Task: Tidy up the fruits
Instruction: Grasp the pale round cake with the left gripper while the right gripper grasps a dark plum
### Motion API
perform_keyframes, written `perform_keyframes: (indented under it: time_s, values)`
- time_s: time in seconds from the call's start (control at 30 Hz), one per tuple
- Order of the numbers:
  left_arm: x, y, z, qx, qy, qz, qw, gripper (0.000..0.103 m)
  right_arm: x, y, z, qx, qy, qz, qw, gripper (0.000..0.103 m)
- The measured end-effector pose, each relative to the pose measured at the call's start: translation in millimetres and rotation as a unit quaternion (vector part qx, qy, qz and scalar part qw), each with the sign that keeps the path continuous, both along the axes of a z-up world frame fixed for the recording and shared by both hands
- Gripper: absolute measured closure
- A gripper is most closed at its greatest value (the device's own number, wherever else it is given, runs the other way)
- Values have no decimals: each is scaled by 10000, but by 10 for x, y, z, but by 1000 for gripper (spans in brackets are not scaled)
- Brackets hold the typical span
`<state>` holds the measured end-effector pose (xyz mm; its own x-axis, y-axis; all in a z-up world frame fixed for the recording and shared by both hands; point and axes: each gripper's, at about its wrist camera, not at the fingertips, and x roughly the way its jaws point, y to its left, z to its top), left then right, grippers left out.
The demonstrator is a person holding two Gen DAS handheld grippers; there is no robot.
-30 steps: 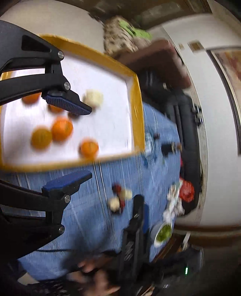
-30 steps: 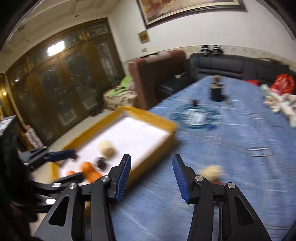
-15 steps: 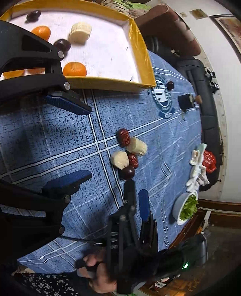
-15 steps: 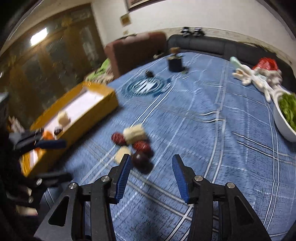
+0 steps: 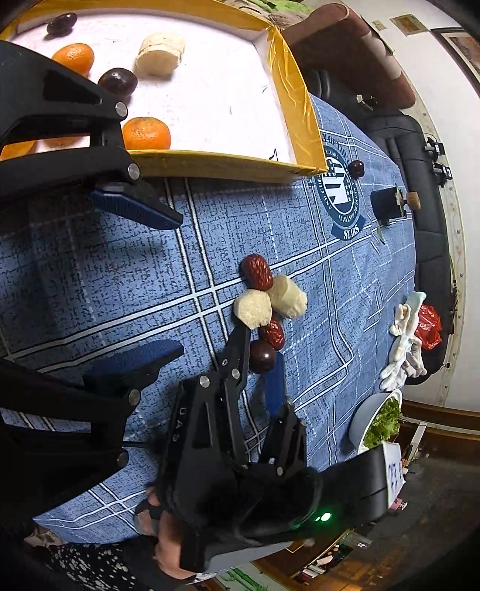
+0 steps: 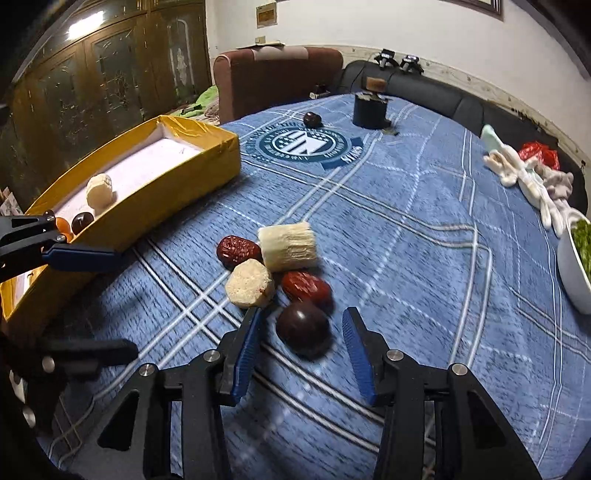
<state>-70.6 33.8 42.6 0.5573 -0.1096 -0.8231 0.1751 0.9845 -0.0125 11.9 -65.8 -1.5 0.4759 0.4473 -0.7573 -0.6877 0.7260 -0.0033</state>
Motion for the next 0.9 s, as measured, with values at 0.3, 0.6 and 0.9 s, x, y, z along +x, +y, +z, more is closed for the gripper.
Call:
perform_keyframes:
  time_s: [0.3,0.6,0.9]
  values:
    - [284,-213,-45,18,134,-124,9998,42,233,-565,159,817,676,-835,9909,76]
    - [646,-321,-224,105,397,-33,9992,45,362,-858,194,1479,1176,-1301,9733,76]
    - [729,-324,-247,164,113,39,9998,61,374,-855,189,1511,1194,-1330,9722,76]
